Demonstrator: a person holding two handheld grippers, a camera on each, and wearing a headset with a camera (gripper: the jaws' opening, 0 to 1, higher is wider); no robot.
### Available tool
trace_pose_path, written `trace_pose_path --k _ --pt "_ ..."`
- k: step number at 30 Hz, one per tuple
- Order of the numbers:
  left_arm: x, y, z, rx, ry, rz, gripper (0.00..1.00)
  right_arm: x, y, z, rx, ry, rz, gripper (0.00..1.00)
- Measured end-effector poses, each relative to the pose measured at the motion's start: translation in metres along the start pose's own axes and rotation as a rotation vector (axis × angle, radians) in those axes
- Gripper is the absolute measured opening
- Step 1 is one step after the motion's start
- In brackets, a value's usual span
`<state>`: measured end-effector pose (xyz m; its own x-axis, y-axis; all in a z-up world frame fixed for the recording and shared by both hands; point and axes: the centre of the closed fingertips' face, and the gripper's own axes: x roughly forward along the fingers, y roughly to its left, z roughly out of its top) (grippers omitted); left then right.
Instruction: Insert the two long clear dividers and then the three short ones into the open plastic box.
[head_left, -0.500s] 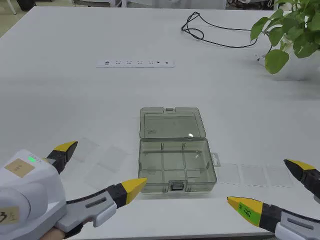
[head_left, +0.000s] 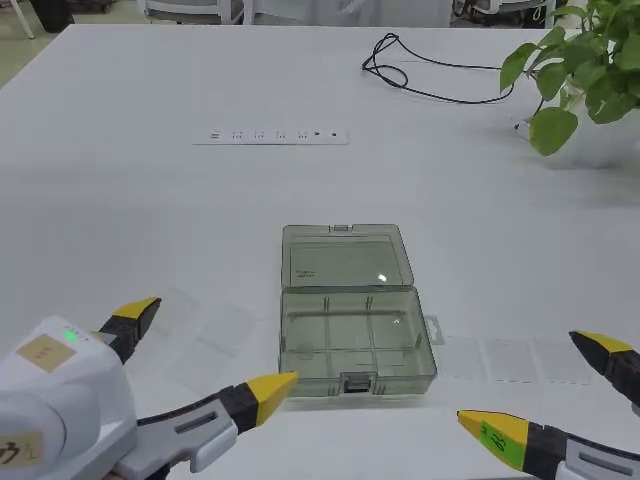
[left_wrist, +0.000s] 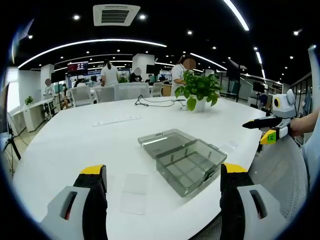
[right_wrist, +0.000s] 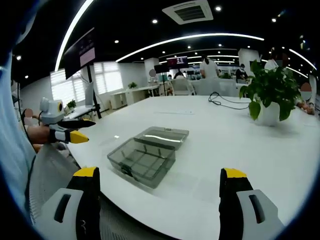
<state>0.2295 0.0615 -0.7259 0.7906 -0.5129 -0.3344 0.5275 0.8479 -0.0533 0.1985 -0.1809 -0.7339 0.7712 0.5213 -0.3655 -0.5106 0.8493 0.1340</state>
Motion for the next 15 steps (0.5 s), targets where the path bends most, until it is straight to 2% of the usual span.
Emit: trace_pose_path --k 15 --pt "-0.0003 0.0003 0.0001 0.000 -0.003 0.001 0.96 0.0002 0.0000 -0.0010 -0.002 0.002 0.002 1.00"
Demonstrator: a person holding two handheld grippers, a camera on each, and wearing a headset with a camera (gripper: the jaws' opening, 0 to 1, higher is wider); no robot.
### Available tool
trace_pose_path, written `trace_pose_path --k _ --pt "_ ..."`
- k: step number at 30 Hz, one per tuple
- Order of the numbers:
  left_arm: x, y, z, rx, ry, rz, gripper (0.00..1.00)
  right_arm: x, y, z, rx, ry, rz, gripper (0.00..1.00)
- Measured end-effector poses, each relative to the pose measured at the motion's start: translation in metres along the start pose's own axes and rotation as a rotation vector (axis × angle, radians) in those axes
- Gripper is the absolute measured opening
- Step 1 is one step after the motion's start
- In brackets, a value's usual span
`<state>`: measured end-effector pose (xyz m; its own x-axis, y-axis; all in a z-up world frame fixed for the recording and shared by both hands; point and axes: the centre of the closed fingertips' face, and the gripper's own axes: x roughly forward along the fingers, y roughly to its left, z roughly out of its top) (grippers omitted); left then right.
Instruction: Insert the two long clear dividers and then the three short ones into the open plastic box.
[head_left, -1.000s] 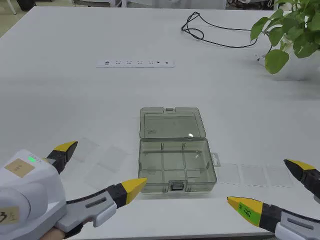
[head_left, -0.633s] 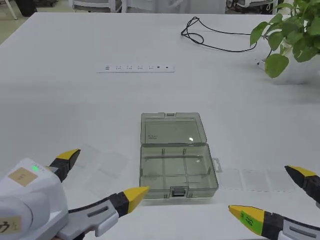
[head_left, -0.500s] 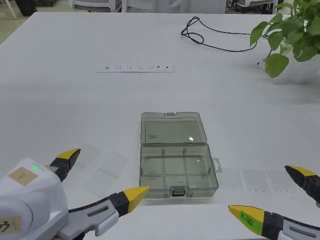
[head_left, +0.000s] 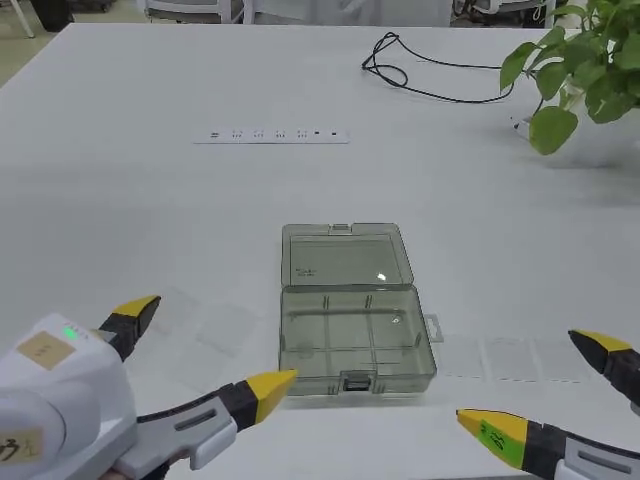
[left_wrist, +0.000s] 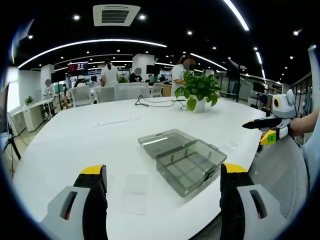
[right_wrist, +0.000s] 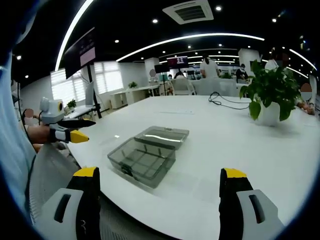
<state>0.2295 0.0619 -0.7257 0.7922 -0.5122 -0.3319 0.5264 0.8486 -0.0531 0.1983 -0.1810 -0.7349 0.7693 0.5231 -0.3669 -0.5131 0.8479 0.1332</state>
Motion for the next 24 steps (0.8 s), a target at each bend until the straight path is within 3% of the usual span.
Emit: trace_pose_path --k 24 --pt "0.0001 0.0004 -0.0007 -0.006 0.007 0.000 0.96 -0.0011 -0.0018 0.0025 -0.003 -0.011 -0.012 1.00"
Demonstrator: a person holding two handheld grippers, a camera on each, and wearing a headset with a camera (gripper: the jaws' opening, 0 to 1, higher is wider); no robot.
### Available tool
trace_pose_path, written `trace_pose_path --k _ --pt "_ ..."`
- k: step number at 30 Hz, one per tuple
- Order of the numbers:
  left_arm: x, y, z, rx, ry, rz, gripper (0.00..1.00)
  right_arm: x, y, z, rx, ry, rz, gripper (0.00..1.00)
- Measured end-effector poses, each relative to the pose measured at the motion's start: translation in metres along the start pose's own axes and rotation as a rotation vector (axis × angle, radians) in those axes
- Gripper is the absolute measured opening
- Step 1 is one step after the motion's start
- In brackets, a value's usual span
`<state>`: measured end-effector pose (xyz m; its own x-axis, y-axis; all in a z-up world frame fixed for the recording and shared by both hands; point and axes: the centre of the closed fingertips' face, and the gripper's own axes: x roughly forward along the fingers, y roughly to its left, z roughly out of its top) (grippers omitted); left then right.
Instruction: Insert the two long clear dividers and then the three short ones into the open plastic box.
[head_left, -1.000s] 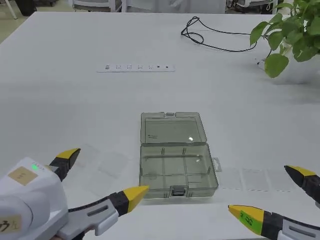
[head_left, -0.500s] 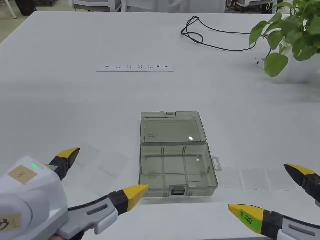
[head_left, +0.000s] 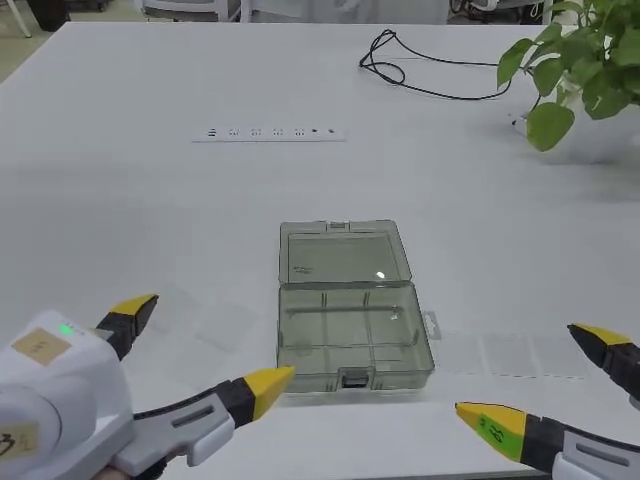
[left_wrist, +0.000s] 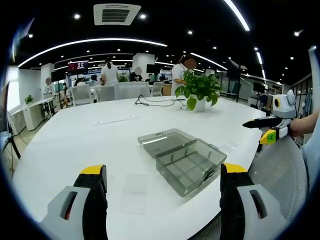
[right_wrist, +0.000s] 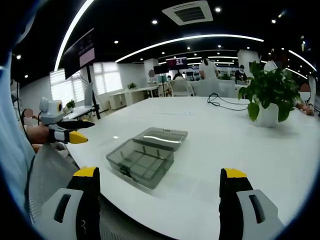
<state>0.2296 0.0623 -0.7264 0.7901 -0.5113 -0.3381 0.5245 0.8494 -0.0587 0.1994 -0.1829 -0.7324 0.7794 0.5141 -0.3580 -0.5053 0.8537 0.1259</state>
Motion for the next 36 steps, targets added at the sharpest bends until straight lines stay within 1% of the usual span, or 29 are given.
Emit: trace_pose_path --k 3,5,11,16,21,24,26,27,28,29,30,31,33,34,36 --pt "0.000 0.000 0.001 -0.002 -0.003 0.001 0.97 -0.001 -0.002 0.001 0.010 -0.003 -0.005 1.00" --pt "0.000 0.001 -0.001 0.001 0.010 0.000 0.96 -0.001 -0.003 0.002 0.024 -0.007 -0.007 1.00" --pt "0.000 0.001 -0.002 -0.009 0.014 -0.002 0.96 -0.002 -0.004 0.004 0.036 -0.018 -0.003 1.00" --pt "0.001 0.001 -0.006 -0.027 0.038 -0.012 0.97 -0.002 -0.004 0.003 0.036 -0.007 0.008 1.00" --pt "0.002 0.002 -0.007 -0.026 0.056 -0.011 0.97 -0.002 -0.003 0.002 0.048 -0.001 0.024 1.00" --pt "0.002 0.006 -0.008 -0.047 0.062 -0.007 0.97 -0.002 -0.004 0.003 0.052 0.004 0.032 1.00" --pt "0.002 0.010 -0.010 -0.057 0.075 0.000 0.98 -0.002 -0.005 0.004 0.057 0.004 0.038 1.00" --pt "0.002 0.011 -0.012 -0.052 0.083 0.001 0.98 -0.002 -0.006 0.005 0.052 0.009 0.041 1.00" --pt "0.002 0.012 -0.012 -0.057 0.085 0.002 0.98 -0.002 -0.007 0.006 0.045 0.009 0.040 1.00" --pt "0.001 0.015 -0.014 -0.069 0.096 0.009 0.98 -0.001 -0.009 0.009 0.035 0.008 0.042 1.00" --pt "0.001 0.016 -0.015 -0.064 0.103 0.011 0.98 0.000 -0.011 0.012 0.028 0.005 0.039 1.00" --pt "0.002 0.019 -0.017 -0.048 0.118 0.013 0.98 0.001 -0.013 0.016 0.021 0.002 0.043 1.00" --pt "0.002 0.022 -0.020 -0.040 0.144 0.015 0.98 0.002 -0.015 0.019 0.011 0.004 0.045 1.00" --pt "0.003 0.024 -0.019 -0.040 0.143 0.013 0.98 0.003 -0.015 0.021 -0.003 0.004 0.050 1.00" --pt "0.004 0.027 -0.022 -0.039 0.164 0.012 0.98 0.004 -0.014 0.022 -0.016 0.019 0.059 1.00"
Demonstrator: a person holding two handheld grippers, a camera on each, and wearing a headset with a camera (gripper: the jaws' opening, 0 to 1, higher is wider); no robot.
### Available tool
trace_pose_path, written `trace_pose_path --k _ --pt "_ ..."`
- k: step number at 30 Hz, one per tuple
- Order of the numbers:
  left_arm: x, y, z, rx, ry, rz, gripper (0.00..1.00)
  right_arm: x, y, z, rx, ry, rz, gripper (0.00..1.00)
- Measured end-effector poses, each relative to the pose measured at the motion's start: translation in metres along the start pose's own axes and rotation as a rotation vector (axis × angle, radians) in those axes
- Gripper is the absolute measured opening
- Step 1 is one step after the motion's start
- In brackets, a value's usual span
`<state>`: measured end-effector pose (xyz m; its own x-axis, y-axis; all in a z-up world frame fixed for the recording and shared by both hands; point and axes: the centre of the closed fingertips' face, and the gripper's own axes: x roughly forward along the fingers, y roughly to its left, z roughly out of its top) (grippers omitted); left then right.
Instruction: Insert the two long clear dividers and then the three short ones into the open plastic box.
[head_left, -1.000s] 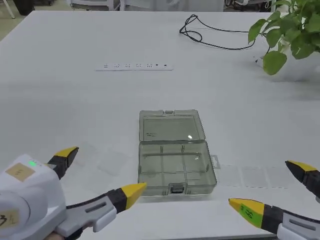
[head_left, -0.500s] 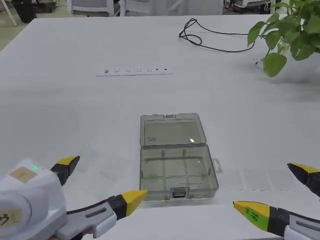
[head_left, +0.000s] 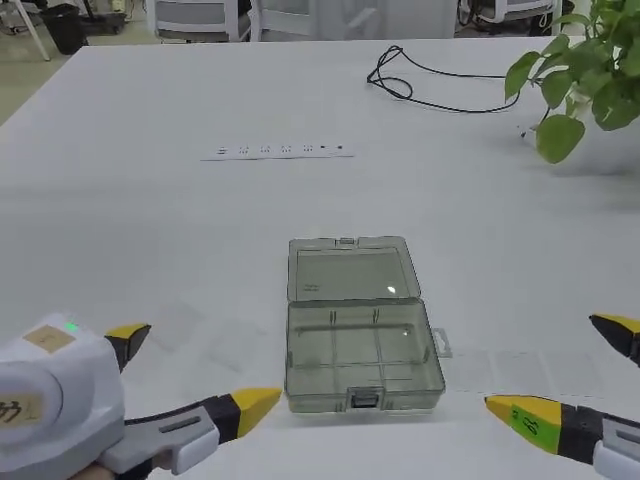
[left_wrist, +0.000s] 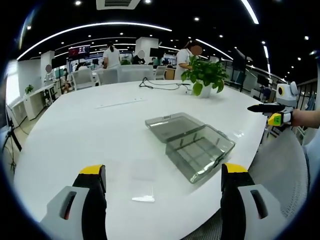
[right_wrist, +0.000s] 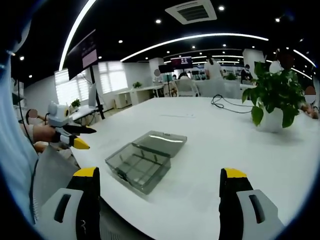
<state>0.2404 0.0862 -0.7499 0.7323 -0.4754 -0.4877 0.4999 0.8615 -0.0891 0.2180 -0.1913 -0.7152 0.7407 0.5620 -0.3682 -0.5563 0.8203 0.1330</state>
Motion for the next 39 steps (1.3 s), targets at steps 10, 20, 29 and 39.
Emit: trace_pose_path --k 10,20,29,39 --pt "0.007 0.008 -0.007 0.009 0.049 -0.016 0.97 0.002 0.001 -0.010 0.010 0.081 0.022 1.00" --pt "0.013 0.005 -0.018 0.009 0.098 -0.040 0.97 0.001 0.000 -0.013 0.011 0.086 0.017 1.00" --pt "0.023 0.008 -0.027 0.024 0.171 -0.061 0.95 0.003 0.002 -0.016 0.011 0.093 0.025 1.00" --pt "0.039 0.017 -0.045 0.032 0.319 -0.068 0.90 0.003 0.002 -0.017 0.009 0.100 0.028 1.00"
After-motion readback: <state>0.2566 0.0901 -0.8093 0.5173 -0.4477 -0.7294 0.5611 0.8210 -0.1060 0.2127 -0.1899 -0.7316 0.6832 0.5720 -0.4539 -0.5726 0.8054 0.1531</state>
